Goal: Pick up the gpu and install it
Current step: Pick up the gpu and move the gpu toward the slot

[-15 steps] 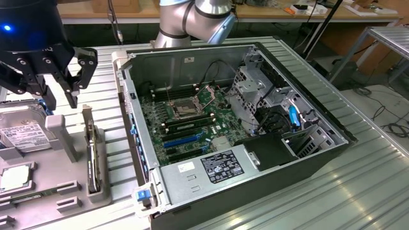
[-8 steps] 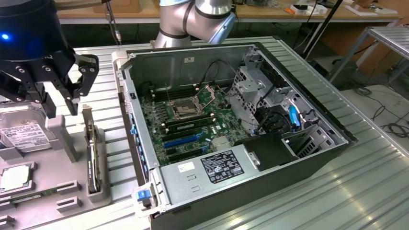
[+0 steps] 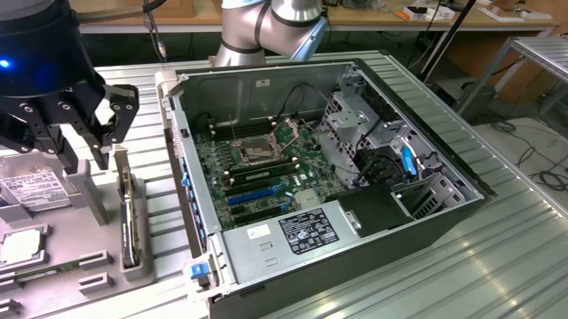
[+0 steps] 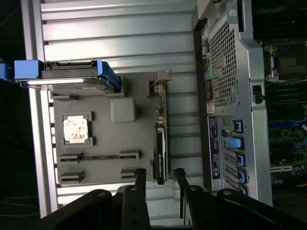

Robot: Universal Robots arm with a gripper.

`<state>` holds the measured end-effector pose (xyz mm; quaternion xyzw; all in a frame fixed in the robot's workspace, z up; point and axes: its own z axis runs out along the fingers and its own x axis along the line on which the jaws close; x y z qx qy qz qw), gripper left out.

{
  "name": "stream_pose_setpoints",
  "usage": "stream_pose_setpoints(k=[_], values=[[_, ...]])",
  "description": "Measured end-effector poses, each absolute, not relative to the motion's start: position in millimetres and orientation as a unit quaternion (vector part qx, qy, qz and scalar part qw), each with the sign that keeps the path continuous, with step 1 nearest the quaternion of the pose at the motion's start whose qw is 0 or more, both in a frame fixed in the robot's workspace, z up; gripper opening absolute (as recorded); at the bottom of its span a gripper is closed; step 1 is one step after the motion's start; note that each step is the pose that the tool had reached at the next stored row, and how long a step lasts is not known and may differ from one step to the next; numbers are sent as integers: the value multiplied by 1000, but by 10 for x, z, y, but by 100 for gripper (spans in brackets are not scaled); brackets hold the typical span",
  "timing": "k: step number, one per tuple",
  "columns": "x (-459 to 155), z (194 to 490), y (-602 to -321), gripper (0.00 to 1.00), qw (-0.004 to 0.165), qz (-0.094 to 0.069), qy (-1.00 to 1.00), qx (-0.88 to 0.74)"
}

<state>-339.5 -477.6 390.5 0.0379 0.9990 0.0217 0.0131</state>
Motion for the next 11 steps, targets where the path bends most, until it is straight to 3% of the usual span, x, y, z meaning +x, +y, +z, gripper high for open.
stream_pose_setpoints(k=[11], values=[[-3395, 3901, -4921, 36, 13, 22, 999, 38]])
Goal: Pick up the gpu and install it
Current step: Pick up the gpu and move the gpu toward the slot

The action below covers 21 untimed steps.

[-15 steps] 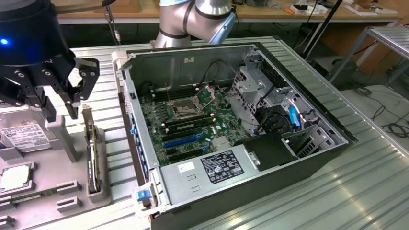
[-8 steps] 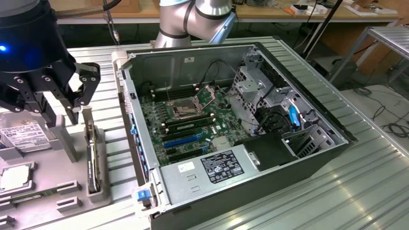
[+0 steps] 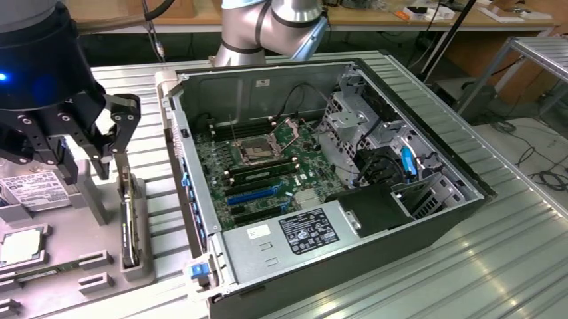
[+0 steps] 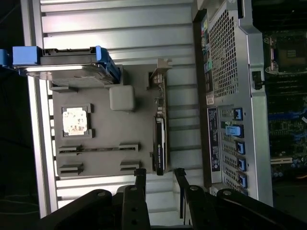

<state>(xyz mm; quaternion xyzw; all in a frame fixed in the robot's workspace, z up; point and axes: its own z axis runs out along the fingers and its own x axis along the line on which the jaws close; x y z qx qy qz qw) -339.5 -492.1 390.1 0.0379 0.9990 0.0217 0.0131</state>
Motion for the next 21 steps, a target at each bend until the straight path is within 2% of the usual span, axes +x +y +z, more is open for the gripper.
stream_pose_setpoints(k=[21], values=[[-3353, 3755, -4930, 36, 13, 21, 999, 38]])
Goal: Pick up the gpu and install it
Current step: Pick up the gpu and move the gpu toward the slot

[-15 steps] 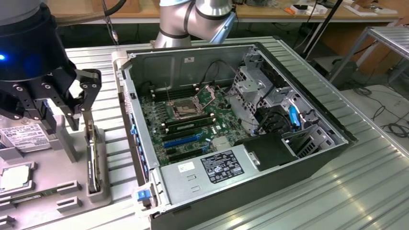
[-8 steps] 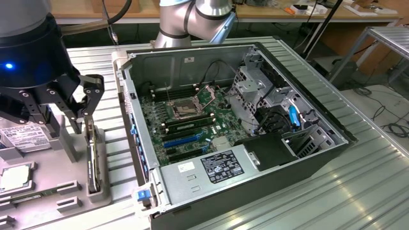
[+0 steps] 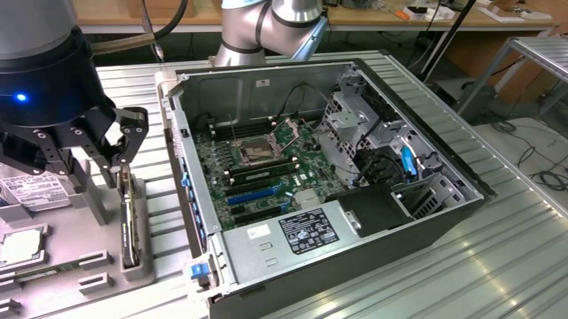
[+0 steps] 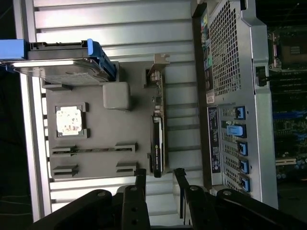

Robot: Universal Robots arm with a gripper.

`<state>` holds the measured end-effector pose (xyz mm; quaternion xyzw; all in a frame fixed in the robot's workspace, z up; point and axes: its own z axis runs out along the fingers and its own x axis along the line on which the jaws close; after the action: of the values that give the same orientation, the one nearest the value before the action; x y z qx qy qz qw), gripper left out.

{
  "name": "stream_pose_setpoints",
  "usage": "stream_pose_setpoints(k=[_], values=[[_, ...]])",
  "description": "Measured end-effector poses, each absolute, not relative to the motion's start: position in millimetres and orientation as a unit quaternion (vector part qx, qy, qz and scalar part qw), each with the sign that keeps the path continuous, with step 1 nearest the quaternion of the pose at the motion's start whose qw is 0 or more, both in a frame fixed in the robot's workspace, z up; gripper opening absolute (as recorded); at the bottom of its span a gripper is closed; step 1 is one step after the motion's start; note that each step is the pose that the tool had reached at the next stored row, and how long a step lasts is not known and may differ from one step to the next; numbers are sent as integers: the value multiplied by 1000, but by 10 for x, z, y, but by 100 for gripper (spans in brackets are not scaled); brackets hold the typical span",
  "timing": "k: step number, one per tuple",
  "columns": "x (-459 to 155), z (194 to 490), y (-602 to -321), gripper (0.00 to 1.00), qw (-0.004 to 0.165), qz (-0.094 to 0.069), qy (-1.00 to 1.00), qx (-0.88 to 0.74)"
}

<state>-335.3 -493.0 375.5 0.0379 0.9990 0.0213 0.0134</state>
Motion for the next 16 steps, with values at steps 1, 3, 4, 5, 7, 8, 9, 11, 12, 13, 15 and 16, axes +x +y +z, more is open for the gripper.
stream_pose_setpoints(k=[1, 3, 4, 5, 7, 8, 9, 11, 12, 13, 15, 16], values=[[-3353, 3755, -4929, 36, 13, 21, 999, 38], [-3352, 3754, -4929, 36, 13, 21, 999, 38], [-3352, 3752, -4929, 36, 13, 21, 999, 38], [-3352, 3749, -4929, 36, 13, 21, 999, 38], [-3346, 3622, -4929, 36, 15, 21, 999, 38], [-3342, 3616, -4929, 36, 15, 21, 999, 38], [-3338, 3611, -4929, 36, 15, 21, 999, 38], [-3330, 3600, -4929, 36, 15, 21, 999, 38], [-3326, 3595, -4929, 36, 15, 21, 999, 38], [-3323, 3590, -4929, 36, 15, 21, 999, 38], [-3317, 3580, -4929, 36, 15, 21, 999, 38], [-3316, 3575, -4929, 36, 15, 21, 999, 38]])
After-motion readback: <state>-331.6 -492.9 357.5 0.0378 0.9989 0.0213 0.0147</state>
